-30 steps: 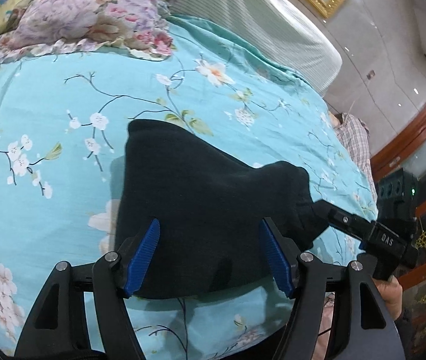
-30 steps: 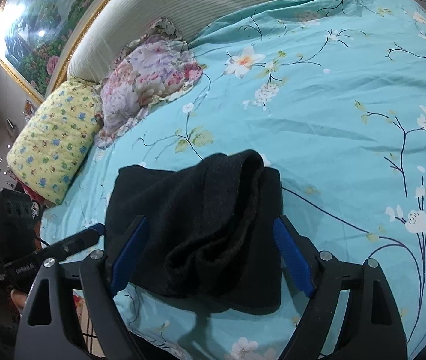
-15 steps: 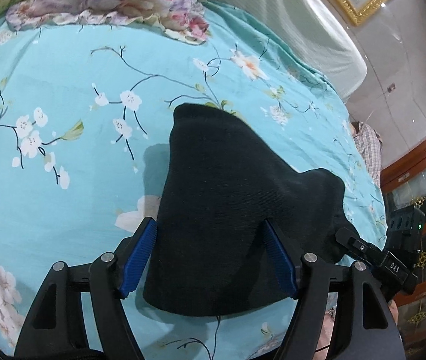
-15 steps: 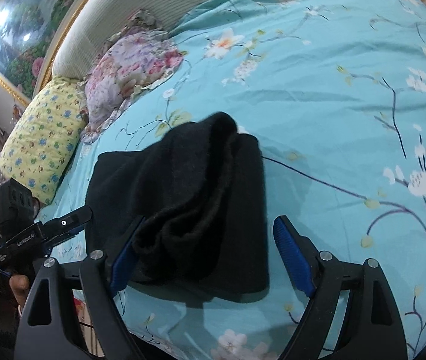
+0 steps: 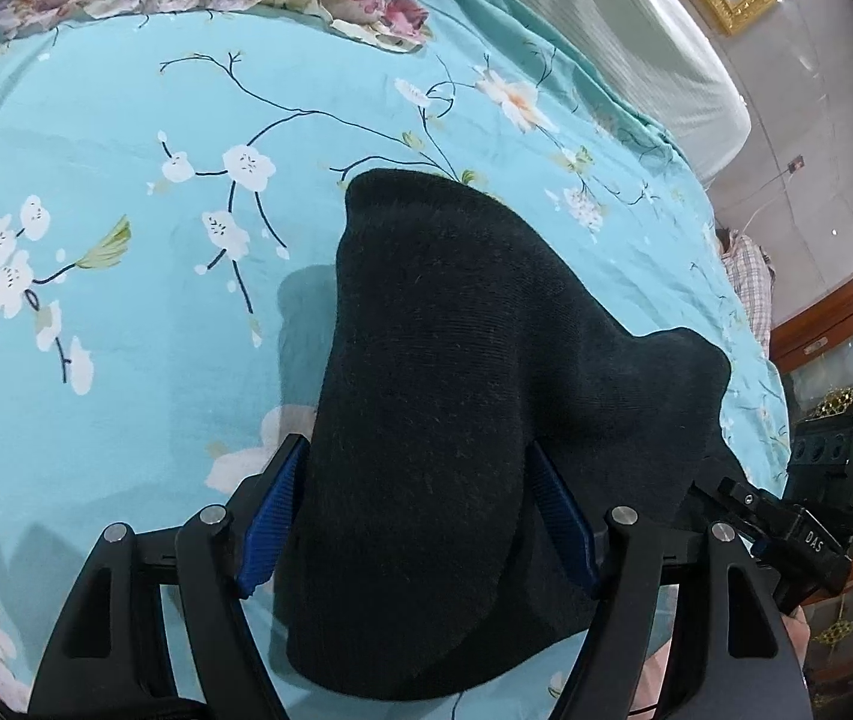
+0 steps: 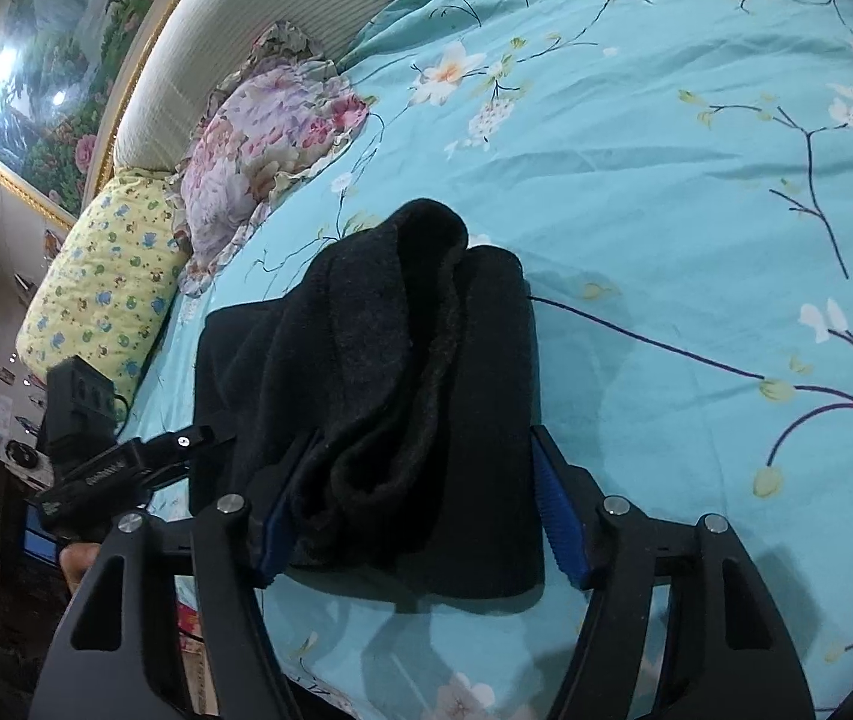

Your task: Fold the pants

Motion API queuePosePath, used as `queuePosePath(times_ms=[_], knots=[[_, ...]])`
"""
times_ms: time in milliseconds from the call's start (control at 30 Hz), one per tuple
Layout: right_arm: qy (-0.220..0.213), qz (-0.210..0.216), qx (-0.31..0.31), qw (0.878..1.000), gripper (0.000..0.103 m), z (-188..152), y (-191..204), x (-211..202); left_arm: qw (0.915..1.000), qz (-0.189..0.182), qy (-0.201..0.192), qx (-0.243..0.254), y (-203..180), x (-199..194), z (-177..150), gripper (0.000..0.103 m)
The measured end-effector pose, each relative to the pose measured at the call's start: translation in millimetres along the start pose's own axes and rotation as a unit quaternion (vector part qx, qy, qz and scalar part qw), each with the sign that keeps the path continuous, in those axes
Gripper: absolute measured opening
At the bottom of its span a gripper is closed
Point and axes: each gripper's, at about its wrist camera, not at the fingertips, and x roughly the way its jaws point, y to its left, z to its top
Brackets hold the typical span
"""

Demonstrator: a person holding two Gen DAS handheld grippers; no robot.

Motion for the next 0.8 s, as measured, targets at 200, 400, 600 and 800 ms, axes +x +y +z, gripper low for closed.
queuePosePath(times_ms=[200,400,600,800], knots=[[0.003,0.003,-0.004,1.000,0.067,2.6,1.4,7.1,1.0000,-0.001,0.001,0.004,-1.1,3.0,1.7,0.064],[0.001,0.003,-0.010,1.000,0.060,1.5,2.9,6.3,0.9999,-0.011,-0.003,0.007,-2.9,-2.7,0.3,0.049],[-0.007,0.006,-0.017,1.000,0.052,1.9,11.8,1.7,0.9996,-0.014,-0.013,0.021,-12.4,-13.3,-2.1,0.035],[-0.018,0.017,-0.026,0.999,0.048,4.2,23.0,-7.2,0.9989,-0.021,-0.033,0.024,-15.7,-33.7,-1.7,0.033]])
